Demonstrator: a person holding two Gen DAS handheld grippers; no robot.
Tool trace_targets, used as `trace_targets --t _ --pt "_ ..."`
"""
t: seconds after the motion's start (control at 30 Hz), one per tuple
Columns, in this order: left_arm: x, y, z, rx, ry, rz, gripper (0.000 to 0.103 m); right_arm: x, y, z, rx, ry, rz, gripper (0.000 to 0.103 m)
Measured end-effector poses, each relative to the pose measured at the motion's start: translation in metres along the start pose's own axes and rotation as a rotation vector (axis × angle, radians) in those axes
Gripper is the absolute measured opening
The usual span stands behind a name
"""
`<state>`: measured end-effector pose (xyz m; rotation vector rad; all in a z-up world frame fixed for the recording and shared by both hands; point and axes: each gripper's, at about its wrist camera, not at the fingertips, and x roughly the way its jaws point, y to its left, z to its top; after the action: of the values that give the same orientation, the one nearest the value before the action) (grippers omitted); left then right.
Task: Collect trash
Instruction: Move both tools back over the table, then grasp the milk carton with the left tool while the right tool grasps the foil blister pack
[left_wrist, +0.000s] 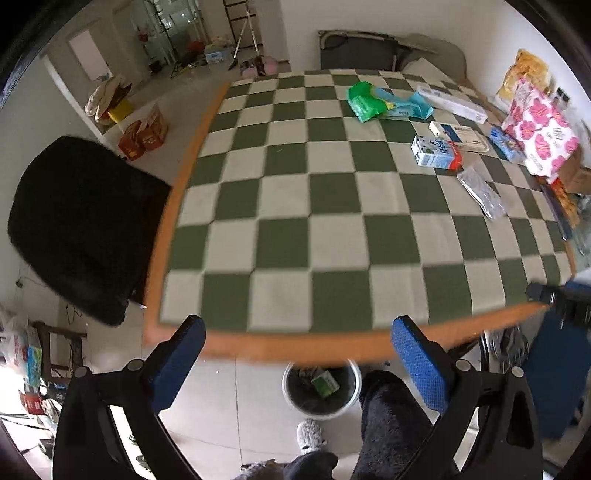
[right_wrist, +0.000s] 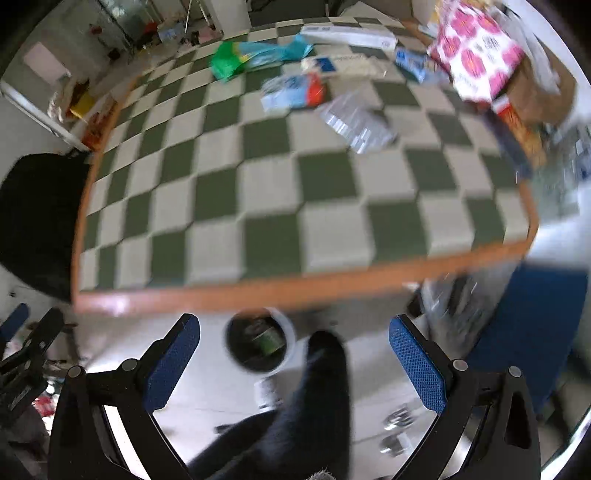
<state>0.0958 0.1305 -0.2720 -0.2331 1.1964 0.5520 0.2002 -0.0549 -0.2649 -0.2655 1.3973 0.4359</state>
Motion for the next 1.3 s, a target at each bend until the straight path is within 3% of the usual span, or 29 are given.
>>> trace_targets --t 0.17,0.3,0.4,0.57,0.6,0.67,0.7,0.87,0.97,1.13,1.17,1.2,1.23,1.3 --pt "0.058 -0.042 0.043 -0.001 0.112 0.007 0.103 0.068 -0.042 0.118 -0.087 0.073 -0.089 0.103" --pt "0.099 -0.074 0.076 0.041 0.171 0.041 0.103 0.132 -0.054 0.179 -0.158 0.155 -0.107 0.103" --pt "0.114 -0.083 0.096 0.066 0.184 0.068 0.103 0.166 -0.053 0.208 -0.215 0.181 -0.111 0.088" --pt "0.123 -0.093 0.128 0.105 0.193 0.06 0.103 0.182 -0.05 0.23 -0.259 0.206 -0.069 0.077" --pt "0.121 -0.101 0.137 0.153 0.177 0.059 0.103 0.18 -0.049 0.23 -0.273 0.196 -0.069 0.071" --pt "0.119 -0.119 0.151 0.252 0.147 0.056 0.103 0.179 -0.056 0.229 -0.258 0.202 -0.066 0.069" --pt "0.117 -0.136 0.159 0.353 0.122 0.057 0.103 0.178 -0.063 0.229 -0.231 0.202 -0.071 0.069" --pt "0.123 -0.203 0.175 0.74 0.066 0.063 0.103 0.167 -0.127 0.235 0.007 0.193 -0.023 0.069" --pt "0.14 -0.239 0.18 0.945 0.092 0.062 0.103 0.167 -0.163 0.239 0.107 0.201 -0.026 0.069" --pt "0.155 -0.27 0.181 1.126 0.13 0.03 0.101 0.173 -0.192 0.247 0.171 0.231 -0.031 0.069" --pt "0.158 -0.274 0.18 1.148 0.143 0.023 0.099 0.174 -0.194 0.249 0.176 0.238 -0.035 0.069" --pt "0.16 -0.278 0.179 1.162 0.154 0.02 0.088 0.175 -0.195 0.251 0.184 0.241 -0.033 0.069" --pt "0.162 -0.281 0.178 1.17 0.166 0.02 0.07 0.176 -0.196 0.253 0.191 0.246 -0.034 0.069" --pt "0.162 -0.286 0.181 1.158 0.189 -0.01 0.06 0.179 -0.196 0.257 0.188 0.258 -0.048 0.07"
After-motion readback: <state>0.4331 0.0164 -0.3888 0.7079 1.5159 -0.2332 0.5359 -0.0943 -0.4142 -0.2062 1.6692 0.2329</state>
